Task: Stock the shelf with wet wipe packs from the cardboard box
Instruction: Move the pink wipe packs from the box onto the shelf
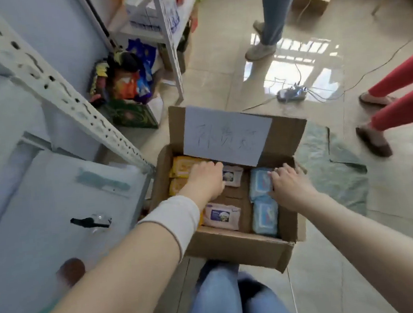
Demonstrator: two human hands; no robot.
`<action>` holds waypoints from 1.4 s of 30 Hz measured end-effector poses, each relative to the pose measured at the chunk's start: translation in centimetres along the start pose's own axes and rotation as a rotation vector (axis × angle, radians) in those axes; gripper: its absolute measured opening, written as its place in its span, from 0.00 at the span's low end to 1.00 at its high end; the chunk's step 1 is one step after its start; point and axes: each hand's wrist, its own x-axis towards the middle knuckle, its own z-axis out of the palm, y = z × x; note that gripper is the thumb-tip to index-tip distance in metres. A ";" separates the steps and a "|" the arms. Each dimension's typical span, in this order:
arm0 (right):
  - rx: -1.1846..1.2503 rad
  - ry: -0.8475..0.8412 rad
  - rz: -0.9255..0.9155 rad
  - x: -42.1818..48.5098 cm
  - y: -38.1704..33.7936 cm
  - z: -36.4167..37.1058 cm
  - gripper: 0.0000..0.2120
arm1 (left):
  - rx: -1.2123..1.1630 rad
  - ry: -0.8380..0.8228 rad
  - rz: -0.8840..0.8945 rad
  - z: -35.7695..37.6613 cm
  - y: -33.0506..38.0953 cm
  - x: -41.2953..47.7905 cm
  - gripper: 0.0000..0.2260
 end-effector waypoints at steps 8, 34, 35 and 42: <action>0.420 -0.374 0.048 6.9 -2.2 18.9 0.29 | -0.423 -0.303 -0.247 16.1 0.1 13.4 0.27; 1.537 -0.558 0.471 21.7 -7.1 34.6 0.20 | -0.809 -0.008 -0.880 32.7 -1.4 31.7 0.33; 1.565 -0.566 0.474 21.8 -7.2 34.7 0.18 | -0.855 0.013 -0.843 32.9 -1.4 31.7 0.30; 1.618 -0.499 0.429 21.2 -6.8 34.3 0.15 | -1.171 0.076 -0.725 32.0 -2.4 31.5 0.29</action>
